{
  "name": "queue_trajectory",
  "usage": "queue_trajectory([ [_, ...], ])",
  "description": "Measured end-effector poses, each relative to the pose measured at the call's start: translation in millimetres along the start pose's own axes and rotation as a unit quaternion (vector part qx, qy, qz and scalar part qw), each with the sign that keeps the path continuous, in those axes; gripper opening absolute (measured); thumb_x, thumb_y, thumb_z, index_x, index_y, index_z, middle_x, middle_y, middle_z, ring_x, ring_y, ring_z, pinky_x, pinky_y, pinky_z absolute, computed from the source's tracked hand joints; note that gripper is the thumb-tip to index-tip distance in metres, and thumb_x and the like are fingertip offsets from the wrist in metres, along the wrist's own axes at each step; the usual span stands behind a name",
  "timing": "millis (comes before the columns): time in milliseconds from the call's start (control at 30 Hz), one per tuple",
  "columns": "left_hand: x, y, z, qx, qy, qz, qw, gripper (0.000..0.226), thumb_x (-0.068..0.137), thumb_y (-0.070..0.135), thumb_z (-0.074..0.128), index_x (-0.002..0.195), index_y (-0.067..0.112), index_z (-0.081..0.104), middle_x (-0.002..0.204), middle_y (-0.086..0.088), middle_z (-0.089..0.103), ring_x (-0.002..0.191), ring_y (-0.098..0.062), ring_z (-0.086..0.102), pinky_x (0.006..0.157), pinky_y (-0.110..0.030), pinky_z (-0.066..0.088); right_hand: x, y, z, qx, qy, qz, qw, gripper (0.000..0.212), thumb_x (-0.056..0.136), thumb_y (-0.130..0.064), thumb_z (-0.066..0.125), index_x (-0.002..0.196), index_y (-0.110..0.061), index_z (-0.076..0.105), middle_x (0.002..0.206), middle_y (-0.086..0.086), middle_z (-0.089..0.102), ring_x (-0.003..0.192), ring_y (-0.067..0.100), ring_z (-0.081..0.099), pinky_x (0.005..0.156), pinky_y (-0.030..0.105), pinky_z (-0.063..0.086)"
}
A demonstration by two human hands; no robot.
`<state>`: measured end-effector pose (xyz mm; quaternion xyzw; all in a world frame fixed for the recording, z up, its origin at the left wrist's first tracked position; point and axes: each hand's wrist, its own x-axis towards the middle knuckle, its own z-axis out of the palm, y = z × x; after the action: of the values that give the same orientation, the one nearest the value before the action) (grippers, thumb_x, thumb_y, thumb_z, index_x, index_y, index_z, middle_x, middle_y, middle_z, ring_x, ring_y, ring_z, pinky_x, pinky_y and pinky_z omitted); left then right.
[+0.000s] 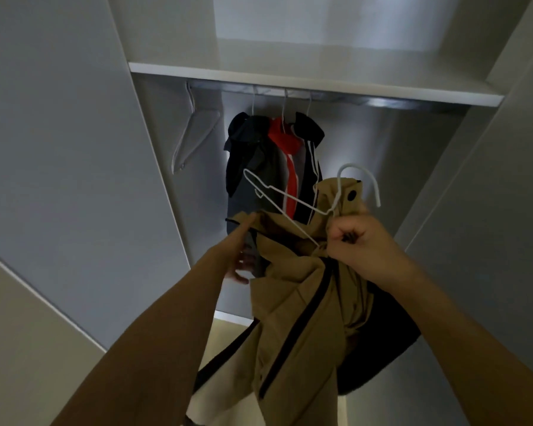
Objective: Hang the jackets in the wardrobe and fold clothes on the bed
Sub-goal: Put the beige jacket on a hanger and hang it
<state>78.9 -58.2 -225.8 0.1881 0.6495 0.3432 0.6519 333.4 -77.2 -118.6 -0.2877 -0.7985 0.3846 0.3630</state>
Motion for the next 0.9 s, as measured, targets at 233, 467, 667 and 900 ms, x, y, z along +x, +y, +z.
queue_trajectory([
  [233, 19.5, 48.3, 30.9, -0.185, 0.079, 0.13, 0.971, 0.051, 0.1, 0.043, 0.044, 0.132, 0.005, 0.053, 0.108, -0.015, 0.066, 0.095, -0.031, 0.064, 0.064, -0.039, 0.054, -17.7, 4.6, -17.1, -0.042, 0.005, 0.001, 0.999, 0.034, 0.066, -0.002, 0.058, 0.047, -0.023, 0.04, 0.055, -0.007, 0.038, 0.054, 0.007, 0.039, 0.056, 0.012, 0.032],
  [467, -56.2, 104.1, 32.8, -0.015, 0.095, 0.409, 0.907, 0.012, 0.096, 0.024, 0.058, 0.098, 0.014, 0.065, 0.096, -0.005, 0.069, 0.08, -0.01, 0.069, 0.062, -0.02, 0.055, -33.7, 39.6, -26.5, -0.054, -0.049, 0.168, 0.983, 0.057, 0.082, 0.0, 0.062, 0.035, -0.026, 0.042, 0.044, -0.01, 0.037, 0.045, 0.006, 0.038, 0.054, 0.023, 0.034],
  [667, -116.5, 72.9, 88.2, 0.301, -0.067, 0.469, 0.827, 0.028, 0.096, 0.031, 0.057, 0.093, 0.005, 0.068, 0.088, -0.012, 0.07, 0.079, -0.019, 0.067, 0.076, -0.027, 0.054, -10.7, 22.6, -22.1, 0.141, 0.122, 0.263, 0.947, 0.033, 0.081, -0.016, 0.055, 0.049, -0.011, 0.048, 0.05, -0.006, 0.052, 0.057, 0.015, 0.047, 0.064, 0.03, 0.038],
  [900, -126.6, 55.5, 88.3, 0.689, 0.043, 0.549, 0.471, 0.024, 0.093, 0.029, 0.057, 0.112, 0.015, 0.058, 0.103, 0.004, 0.053, 0.092, -0.021, 0.056, 0.083, -0.036, 0.05, -0.4, -8.6, -31.1, 0.155, 0.115, 0.29, 0.937, 0.102, 0.056, -0.097, 0.021, 0.058, -0.005, 0.064, 0.063, 0.01, 0.065, 0.066, 0.019, 0.063, 0.074, 0.03, 0.051],
])
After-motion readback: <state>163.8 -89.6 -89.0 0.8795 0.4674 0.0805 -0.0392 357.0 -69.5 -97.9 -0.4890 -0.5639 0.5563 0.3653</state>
